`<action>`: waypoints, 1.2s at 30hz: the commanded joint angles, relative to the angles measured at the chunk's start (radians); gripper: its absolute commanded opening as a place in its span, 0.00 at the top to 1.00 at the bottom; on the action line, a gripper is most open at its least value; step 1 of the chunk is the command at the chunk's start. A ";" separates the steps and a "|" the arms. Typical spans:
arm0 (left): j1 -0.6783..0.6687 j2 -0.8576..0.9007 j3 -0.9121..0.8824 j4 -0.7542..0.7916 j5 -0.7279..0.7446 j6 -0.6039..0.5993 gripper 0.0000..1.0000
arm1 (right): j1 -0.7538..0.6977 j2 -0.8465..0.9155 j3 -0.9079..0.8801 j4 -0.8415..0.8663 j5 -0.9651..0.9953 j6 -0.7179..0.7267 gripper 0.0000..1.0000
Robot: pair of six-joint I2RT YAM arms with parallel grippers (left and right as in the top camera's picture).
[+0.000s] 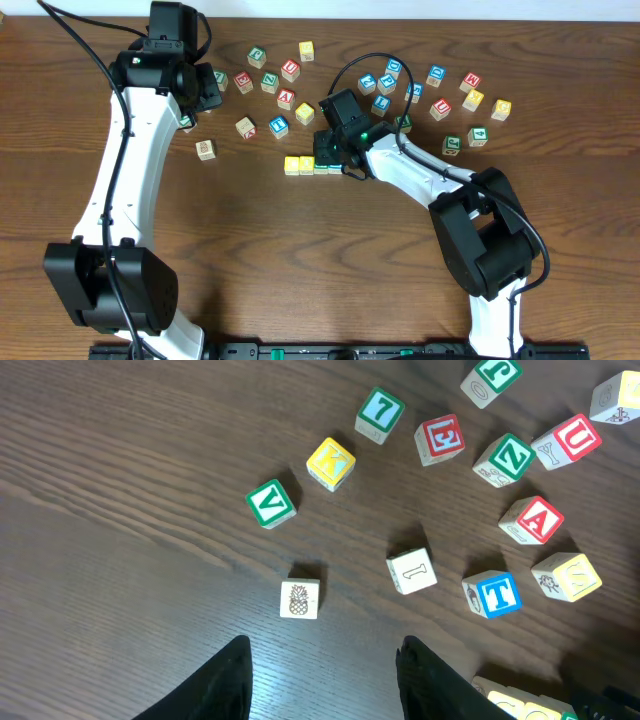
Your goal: Spell out CORL
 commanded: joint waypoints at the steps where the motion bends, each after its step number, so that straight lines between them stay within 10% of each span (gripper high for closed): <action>1: 0.000 -0.026 0.011 -0.007 -0.009 0.008 0.54 | 0.008 0.017 0.011 -0.004 0.007 0.015 0.71; 36: -0.001 -0.026 0.011 -0.007 -0.009 0.008 0.54 | -0.043 -0.059 0.023 0.060 -0.022 -0.013 0.65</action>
